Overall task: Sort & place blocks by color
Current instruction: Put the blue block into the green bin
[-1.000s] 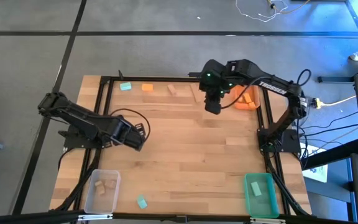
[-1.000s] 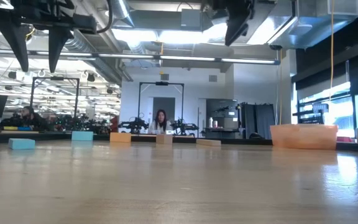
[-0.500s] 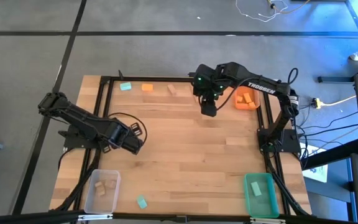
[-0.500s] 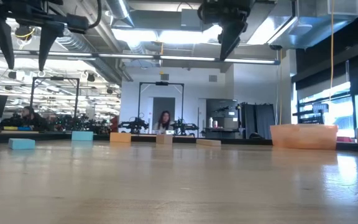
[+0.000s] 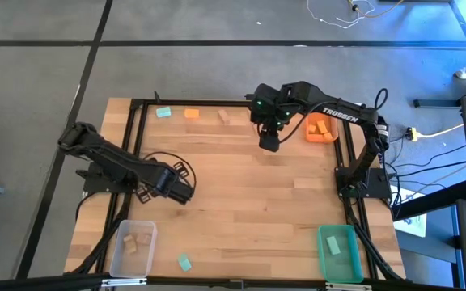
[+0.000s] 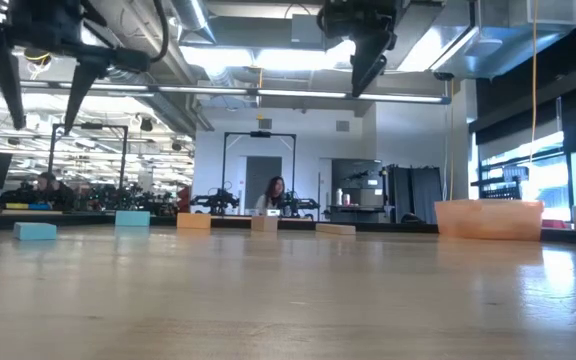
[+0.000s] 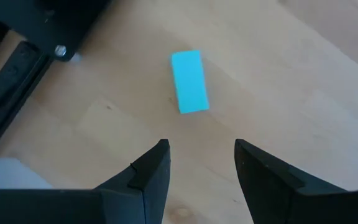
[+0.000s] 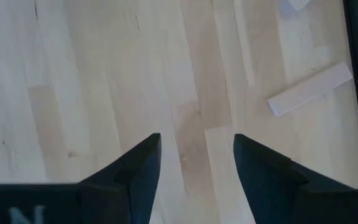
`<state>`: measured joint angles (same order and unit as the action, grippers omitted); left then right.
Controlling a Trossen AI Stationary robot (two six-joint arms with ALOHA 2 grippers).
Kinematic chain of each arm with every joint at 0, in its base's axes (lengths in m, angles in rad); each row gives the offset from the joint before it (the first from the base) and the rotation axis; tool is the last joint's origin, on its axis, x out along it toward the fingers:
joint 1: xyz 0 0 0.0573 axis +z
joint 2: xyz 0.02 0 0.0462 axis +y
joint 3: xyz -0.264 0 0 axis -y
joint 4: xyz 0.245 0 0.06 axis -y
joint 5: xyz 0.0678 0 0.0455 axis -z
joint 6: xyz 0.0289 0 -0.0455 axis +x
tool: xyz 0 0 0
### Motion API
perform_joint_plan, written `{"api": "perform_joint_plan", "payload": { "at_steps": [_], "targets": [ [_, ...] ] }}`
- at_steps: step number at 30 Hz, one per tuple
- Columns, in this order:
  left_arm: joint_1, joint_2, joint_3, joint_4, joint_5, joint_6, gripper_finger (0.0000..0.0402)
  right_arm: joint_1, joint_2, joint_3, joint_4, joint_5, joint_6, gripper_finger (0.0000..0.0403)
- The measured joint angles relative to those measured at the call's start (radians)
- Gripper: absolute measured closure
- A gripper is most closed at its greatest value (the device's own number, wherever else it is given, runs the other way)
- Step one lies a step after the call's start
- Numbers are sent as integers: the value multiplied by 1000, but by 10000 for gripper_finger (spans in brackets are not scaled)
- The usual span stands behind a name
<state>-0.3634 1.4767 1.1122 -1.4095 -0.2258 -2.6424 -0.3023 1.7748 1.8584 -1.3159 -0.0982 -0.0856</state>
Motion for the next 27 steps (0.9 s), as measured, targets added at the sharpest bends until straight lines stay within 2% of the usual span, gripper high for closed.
{"api": "perform_joint_plan", "payload": {
  "at_steps": [9,15,23,27],
  "targets": [
    [-4,98,0,79,22,68,233,0,0,0,46,0,2,202],
    [-1,93,0,103,-1,164,233,0,0,0,75,0,0,202],
    [-2,92,0,115,-15,139,232,0,-1,0,117,0,-1,202],
    [-2,92,0,103,-38,137,215,0,-1,0,133,0,-1,202]
  ]
}}
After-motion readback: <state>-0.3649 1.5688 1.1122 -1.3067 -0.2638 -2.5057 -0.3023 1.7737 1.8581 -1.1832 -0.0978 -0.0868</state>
